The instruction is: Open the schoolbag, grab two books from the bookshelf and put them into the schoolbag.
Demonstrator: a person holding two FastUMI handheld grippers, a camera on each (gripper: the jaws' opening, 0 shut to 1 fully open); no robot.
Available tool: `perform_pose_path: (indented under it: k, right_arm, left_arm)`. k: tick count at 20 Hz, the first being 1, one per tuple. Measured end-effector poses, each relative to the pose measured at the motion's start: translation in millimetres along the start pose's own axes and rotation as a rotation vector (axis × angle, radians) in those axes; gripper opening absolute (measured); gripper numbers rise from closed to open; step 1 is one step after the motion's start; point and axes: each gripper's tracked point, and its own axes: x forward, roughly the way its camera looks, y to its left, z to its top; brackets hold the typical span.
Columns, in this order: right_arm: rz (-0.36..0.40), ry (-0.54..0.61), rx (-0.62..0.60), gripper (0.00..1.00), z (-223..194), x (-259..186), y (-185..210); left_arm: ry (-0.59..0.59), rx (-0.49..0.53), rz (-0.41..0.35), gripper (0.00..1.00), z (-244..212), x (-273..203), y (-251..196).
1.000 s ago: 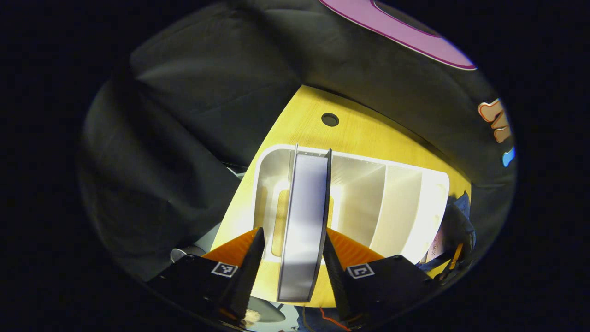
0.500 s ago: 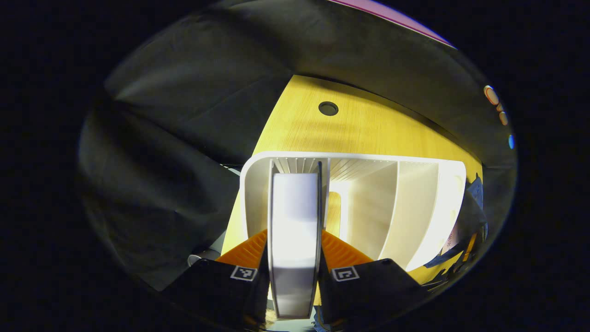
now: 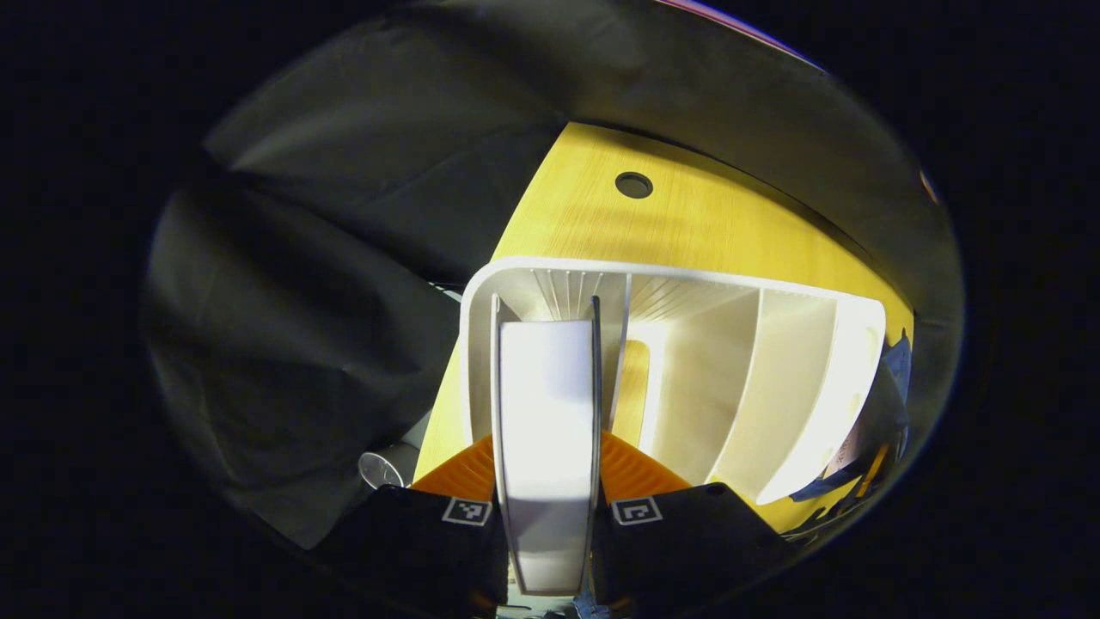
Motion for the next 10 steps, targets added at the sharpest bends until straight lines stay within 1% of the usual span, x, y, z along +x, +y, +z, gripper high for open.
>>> perform_pose_path:
  k: [1, 5, 9, 10]
  right_arm:
    - [0.000, 0.000, -0.001, 0.09, 0, 0, 0]
    - [0.001, -0.002, -0.005, 0.09, 0, -1, 0]
    - [0.005, -0.008, -0.003, 0.09, 1, -1, 0]
    - [0.008, -0.008, -0.005, 0.09, 0, -1, 0]
  left_arm:
    - [-0.001, -0.006, -0.003, 0.36, -1, -4, 1]
    - [-0.020, -0.013, -0.041, 0.36, -18, -50, -3]
    - [-0.077, 0.002, -0.033, 0.35, -25, -84, 3]
    - [-0.087, 0.002, -0.031, 0.37, -27, -94, 1]
